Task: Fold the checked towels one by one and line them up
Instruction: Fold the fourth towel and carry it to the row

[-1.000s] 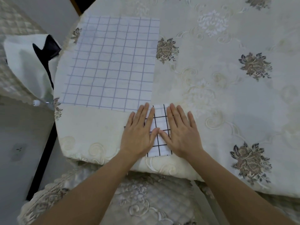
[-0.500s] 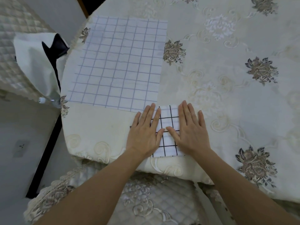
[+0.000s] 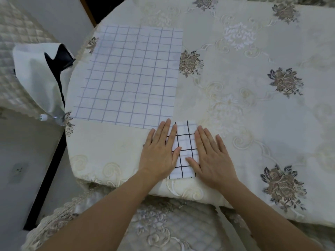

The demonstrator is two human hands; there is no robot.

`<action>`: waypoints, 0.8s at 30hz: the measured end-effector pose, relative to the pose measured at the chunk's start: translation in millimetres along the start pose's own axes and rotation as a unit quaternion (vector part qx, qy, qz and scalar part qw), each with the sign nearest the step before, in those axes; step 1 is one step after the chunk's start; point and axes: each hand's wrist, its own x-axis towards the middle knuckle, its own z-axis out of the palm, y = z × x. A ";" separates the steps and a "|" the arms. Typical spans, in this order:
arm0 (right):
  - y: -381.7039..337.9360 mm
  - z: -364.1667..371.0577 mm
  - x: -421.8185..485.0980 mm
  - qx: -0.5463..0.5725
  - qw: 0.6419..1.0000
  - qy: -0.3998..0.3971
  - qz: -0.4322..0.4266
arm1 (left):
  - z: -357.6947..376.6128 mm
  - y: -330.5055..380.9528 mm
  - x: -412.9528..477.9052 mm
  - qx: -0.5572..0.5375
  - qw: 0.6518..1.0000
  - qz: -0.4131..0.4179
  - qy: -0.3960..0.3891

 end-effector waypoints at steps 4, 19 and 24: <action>-0.7 -2.4 -0.9 0.000 1.000 -0.006 0.009 | -13.6 17.8 0.3 -0.004 0.999 -0.043 0.013; 2.3 -0.1 -0.2 0.006 1.000 0.001 0.002 | 1.5 14.6 -26.1 -0.002 1.000 0.027 -0.010; 2.5 2.3 0.0 0.009 1.000 -0.001 0.001 | -3.6 -5.0 -28.0 -0.011 1.000 0.014 -0.009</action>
